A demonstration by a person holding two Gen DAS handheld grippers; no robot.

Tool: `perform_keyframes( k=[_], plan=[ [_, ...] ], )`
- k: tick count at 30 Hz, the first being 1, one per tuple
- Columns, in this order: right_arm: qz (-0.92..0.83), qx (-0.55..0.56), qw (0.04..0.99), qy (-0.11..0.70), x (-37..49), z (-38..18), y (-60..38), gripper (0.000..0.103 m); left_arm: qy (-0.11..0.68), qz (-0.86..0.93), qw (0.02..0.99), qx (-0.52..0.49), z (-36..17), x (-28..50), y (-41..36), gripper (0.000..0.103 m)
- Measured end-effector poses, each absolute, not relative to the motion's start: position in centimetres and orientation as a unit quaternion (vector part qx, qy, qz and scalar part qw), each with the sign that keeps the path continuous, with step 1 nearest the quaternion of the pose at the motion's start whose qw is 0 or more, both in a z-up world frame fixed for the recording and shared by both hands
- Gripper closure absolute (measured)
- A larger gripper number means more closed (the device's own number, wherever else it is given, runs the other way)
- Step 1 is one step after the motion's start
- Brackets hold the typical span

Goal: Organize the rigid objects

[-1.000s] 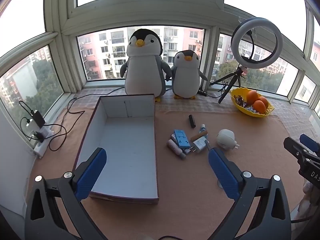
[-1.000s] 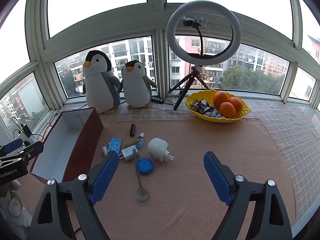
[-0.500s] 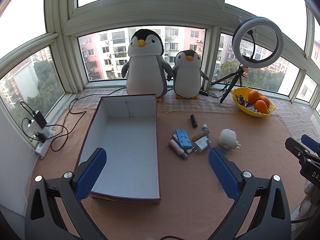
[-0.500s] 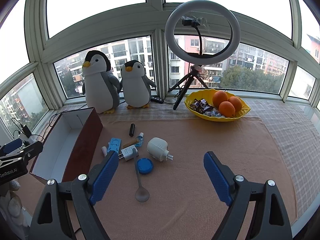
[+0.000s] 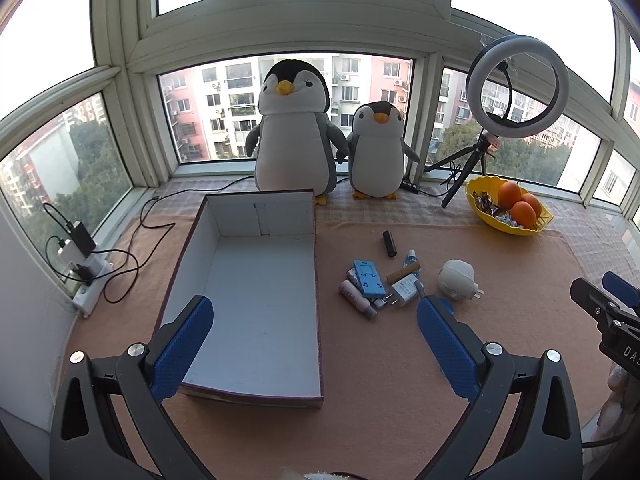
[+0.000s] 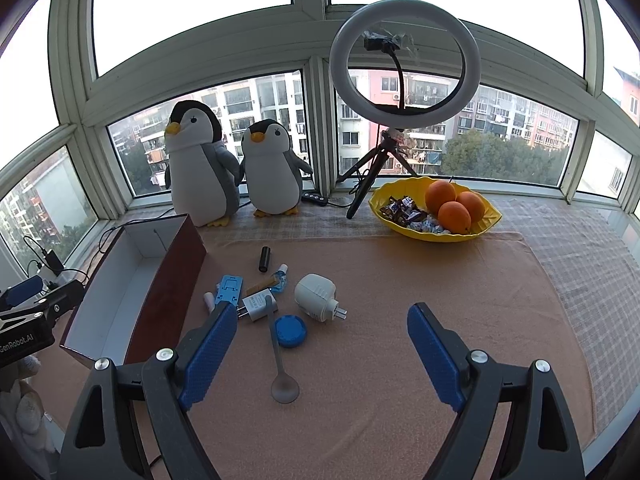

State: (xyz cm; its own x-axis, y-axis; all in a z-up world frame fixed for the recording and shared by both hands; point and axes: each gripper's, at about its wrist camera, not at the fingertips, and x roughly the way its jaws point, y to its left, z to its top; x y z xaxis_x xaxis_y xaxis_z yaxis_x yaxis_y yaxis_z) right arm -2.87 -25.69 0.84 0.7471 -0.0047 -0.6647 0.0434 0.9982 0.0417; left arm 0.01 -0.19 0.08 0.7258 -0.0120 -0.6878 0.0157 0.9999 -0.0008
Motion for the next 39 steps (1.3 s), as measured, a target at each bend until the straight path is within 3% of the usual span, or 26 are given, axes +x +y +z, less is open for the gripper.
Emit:
perform_keyframes(
  k=[39],
  plan=[
    [-0.015, 0.031, 0.929, 0.368, -2.3, 0.1, -25.9, 0.019, 0.394, -0.006, 0.919, -0.005, -0.8, 0.9, 0.0, 0.001]
  ],
)
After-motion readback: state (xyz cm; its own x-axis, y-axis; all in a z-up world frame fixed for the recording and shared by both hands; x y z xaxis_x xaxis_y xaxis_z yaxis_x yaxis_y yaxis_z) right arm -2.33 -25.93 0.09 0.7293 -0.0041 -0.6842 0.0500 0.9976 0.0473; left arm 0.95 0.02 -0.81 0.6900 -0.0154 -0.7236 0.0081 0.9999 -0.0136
